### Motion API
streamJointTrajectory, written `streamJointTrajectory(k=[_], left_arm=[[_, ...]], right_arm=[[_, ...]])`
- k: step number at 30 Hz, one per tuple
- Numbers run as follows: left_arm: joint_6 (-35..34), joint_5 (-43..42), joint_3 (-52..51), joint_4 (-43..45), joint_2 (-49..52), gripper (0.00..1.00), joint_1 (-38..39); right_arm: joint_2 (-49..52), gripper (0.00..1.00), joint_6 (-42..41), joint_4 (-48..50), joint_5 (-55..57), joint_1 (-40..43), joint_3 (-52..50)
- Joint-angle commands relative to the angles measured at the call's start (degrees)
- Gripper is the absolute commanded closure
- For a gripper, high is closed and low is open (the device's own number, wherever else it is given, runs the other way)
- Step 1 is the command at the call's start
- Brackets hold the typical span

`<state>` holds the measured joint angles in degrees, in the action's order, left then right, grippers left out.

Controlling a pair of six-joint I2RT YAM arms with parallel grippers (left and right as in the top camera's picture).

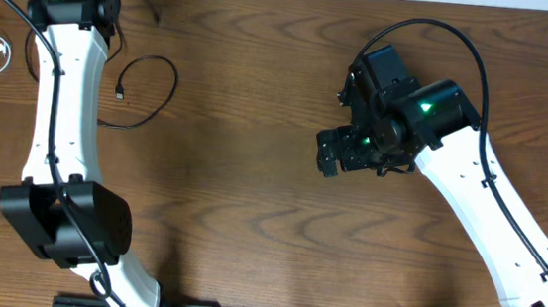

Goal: Untangle cables

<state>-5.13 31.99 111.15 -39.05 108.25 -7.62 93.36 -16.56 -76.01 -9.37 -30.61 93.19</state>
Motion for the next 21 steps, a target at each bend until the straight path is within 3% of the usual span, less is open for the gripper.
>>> streamJointTrajectory(k=[1, 14, 16, 18, 20, 21], left_arm=[[-0.1, 18.9, -1.2, -0.3, 4.0, 0.93, -0.3], [0.5, 21.9, -1.8, -5.2, 15.9, 0.91, -0.6], [0.5, 21.8, -1.8, -6.0, 17.3, 0.83, -0.6], [0.5, 21.4, -1.8, -7.3, 18.5, 0.68, -0.6], [0.5, 21.0, -1.8, -8.1, 19.4, 0.41, -0.6], [0.5, 21.0, -1.8, -8.3, 19.5, 0.33, -0.6]], right_arm=[[-0.1, 0.01, -0.8, 0.0, 0.0, -0.2, -0.3], [-0.1, 0.01, -0.8, 0.0, 0.0, -0.2, -0.3], [-0.1, 0.01, -0.8, 0.0, 0.0, -0.2, -0.3], [-0.1, 0.01, -0.8, 0.0, 0.0, -0.2, -0.3], [-0.1, 0.01, -0.8, 0.0, 0.0, -0.2, -0.3], [-0.1, 0.01, -0.8, 0.0, 0.0, -0.2, -0.3]])
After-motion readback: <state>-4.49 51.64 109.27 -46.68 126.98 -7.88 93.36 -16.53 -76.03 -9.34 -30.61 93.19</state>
